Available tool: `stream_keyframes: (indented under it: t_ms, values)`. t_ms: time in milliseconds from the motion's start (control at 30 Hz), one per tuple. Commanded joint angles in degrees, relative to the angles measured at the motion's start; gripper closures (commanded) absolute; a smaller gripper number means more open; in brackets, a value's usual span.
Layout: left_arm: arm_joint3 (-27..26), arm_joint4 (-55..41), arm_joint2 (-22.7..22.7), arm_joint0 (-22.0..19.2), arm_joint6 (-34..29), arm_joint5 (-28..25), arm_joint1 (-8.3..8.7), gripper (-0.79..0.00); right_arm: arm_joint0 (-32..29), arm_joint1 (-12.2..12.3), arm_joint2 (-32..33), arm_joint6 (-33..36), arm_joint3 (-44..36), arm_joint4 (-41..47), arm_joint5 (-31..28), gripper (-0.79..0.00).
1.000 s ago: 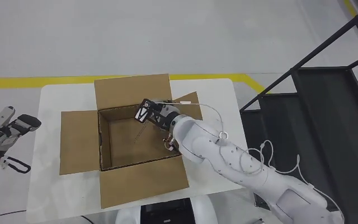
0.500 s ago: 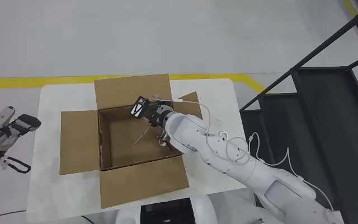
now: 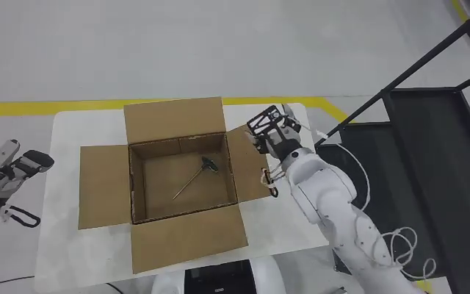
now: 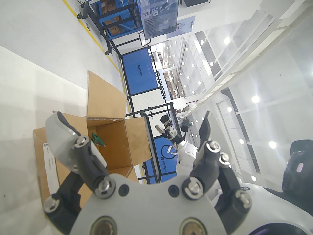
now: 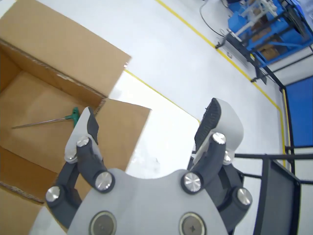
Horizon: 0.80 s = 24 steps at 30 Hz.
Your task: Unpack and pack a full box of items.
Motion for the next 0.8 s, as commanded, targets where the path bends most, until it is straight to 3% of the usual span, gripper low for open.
stream_keyframes:
  t_ms: [0, 200, 367, 533, 633, 767]
  values:
    - [0.0, 0.0, 0.0, 0.0, 0.0, 0.0, 0.00, -0.785, -3.2, 0.3, 3.8, 1.3, -1.0, -2.2, 1.4, -0.785]
    - [0.0, 0.0, 0.0, 0.0, 0.0, 0.0, 0.00, -0.785, -10.1, 0.4, 11.3, 1.8, 0.0, -1.8, 6.0, -0.785]
    - [0.0, 0.0, 0.0, 0.0, 0.0, 0.0, 0.00, -0.785, -11.4, 0.3, 13.8, 4.3, 6.2, -1.0, 5.8, -0.785]
    - [0.0, 0.0, 0.0, 0.0, 0.0, 0.0, 0.00, -0.785, -9.7, -0.3, 13.8, 1.8, 14.3, 7.1, 4.7, -0.785]
    - [0.0, 0.0, 0.0, 0.0, 0.0, 0.0, 0.00, -0.785, -8.6, -0.6, 14.3, -1.5, 19.4, 14.3, 3.2, -0.659]
    - [0.0, 0.0, 0.0, 0.0, 0.0, 0.0, 0.00, -0.785, -7.8, -0.9, 15.5, -4.8, 25.5, 22.8, 1.6, -0.686]
